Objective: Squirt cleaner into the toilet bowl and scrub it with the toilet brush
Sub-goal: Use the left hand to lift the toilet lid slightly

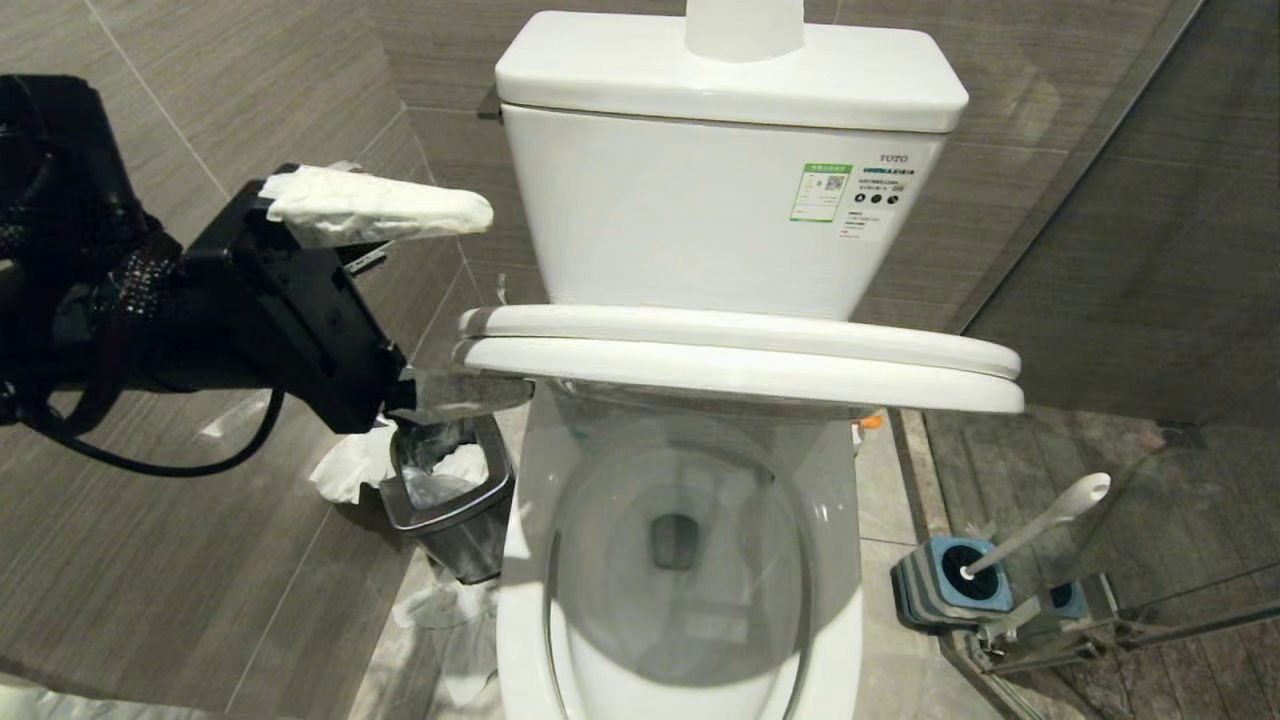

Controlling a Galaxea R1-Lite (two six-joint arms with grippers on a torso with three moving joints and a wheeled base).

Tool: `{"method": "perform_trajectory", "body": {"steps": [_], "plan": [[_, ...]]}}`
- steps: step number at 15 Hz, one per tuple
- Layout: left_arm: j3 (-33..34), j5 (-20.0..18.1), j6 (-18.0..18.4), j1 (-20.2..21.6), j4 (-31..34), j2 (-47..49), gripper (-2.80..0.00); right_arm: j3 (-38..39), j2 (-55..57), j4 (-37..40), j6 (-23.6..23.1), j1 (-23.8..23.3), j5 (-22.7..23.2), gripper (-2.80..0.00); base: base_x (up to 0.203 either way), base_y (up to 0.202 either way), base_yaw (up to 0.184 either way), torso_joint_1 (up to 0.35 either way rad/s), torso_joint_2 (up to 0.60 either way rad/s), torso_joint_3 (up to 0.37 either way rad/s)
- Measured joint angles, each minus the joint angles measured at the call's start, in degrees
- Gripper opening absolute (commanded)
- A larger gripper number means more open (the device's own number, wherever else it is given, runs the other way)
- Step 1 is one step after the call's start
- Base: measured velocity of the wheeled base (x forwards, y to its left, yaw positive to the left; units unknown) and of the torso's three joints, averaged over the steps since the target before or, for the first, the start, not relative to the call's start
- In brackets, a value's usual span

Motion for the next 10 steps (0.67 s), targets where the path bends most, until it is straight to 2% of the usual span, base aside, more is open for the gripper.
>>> {"method": "perform_trajectory", "body": {"steps": [4,8,10], "plan": [[-1.7,0.2,-1.4,0.0,-0.1,0.0,0.0,0.0,0.0,0.0,0.0,0.0,0.0,-2.8,0.0,0.0,0.0,0.0,0.0,0.0],[-6.4,0.0,-6.4,0.0,-0.4,0.2,0.0,0.0,0.0,0.0,0.0,0.0,0.0,-2.8,0.0,0.0,0.0,0.0,0.0,0.0],[-8.7,0.0,-7.2,0.0,-0.5,0.7,0.0,0.0,0.0,0.0,0.0,0.0,0.0,-2.8,0.0,0.0,0.0,0.0,0.0,0.0]]}}
